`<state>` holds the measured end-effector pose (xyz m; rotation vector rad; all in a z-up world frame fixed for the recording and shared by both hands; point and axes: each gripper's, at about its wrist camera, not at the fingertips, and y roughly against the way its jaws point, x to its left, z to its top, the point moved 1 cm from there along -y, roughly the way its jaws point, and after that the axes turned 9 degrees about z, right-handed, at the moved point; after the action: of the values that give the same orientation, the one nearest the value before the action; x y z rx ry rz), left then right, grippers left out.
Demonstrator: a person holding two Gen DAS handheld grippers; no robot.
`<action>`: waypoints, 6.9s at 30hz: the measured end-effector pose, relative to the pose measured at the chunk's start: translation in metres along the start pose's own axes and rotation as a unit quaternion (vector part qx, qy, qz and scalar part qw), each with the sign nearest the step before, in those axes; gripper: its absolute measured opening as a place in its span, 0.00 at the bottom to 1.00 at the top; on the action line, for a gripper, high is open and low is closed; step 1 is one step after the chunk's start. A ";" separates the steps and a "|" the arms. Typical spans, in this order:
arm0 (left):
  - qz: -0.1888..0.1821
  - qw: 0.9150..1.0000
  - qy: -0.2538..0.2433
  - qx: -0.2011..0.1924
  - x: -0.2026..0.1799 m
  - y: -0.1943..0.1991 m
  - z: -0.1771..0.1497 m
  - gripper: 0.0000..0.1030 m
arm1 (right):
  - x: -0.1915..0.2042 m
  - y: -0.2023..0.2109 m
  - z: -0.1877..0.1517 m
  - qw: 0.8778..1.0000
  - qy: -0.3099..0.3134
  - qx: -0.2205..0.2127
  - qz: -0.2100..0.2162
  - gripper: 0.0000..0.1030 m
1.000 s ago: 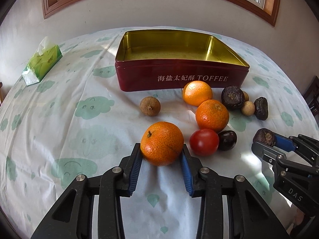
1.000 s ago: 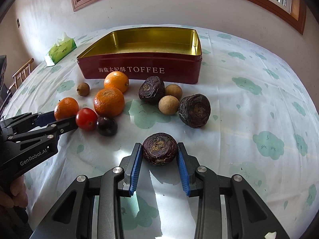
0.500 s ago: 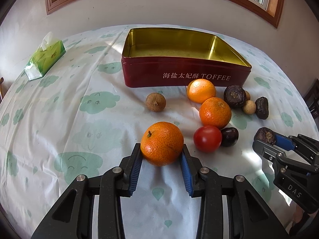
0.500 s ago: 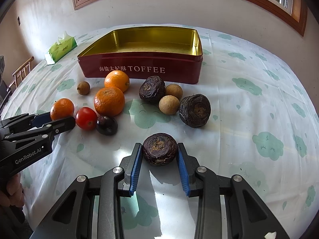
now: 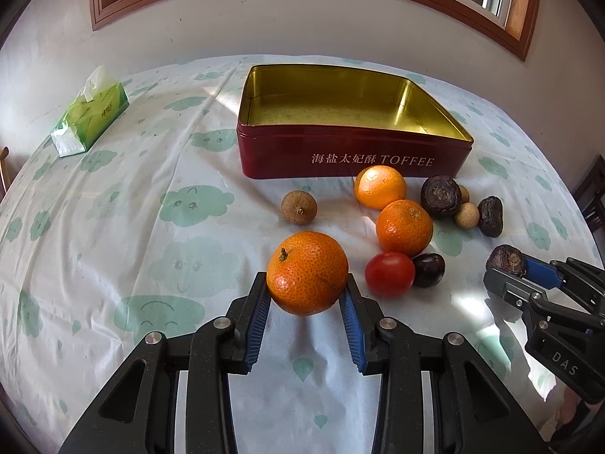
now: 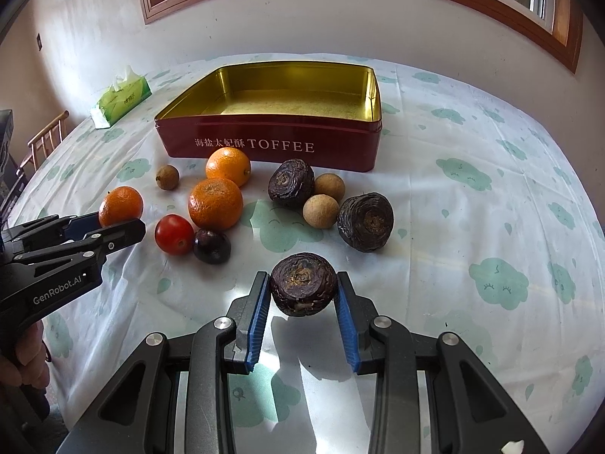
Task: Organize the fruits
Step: 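Carry the tangerine and dark fruit with both tools over the red TOFFEE tin, then open the right tool to drop the dark fruit while the left tool releases the tangerine, then withdraw both open tools from the tin toward the remaining fruits, then grasp the large dark wrinkled fruit with the right tool, then grasp the red tomato with the left tool while the right tool holds the dark fruit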
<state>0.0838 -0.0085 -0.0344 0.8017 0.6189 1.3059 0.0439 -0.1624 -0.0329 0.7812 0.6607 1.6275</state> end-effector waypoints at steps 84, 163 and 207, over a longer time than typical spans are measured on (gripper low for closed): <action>0.029 0.999 -0.029 -0.030 -0.010 -0.069 0.131 0.47 | -0.033 -0.062 0.138 0.999 0.020 -0.024 -0.014 0.43; 0.012 1.000 -0.019 0.014 -0.018 0.010 -0.034 0.48 | -0.044 -0.033 0.027 0.999 -0.005 0.007 -0.037 0.33; 0.000 0.999 -0.036 -0.016 -0.052 -0.001 -0.017 0.31 | -0.050 0.001 -0.014 0.998 -0.041 0.000 -0.040 0.33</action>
<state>0.0620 -0.0574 -0.0472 0.8191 0.5389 1.2783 0.0382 -0.2121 -0.0475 0.8074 0.6259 1.5156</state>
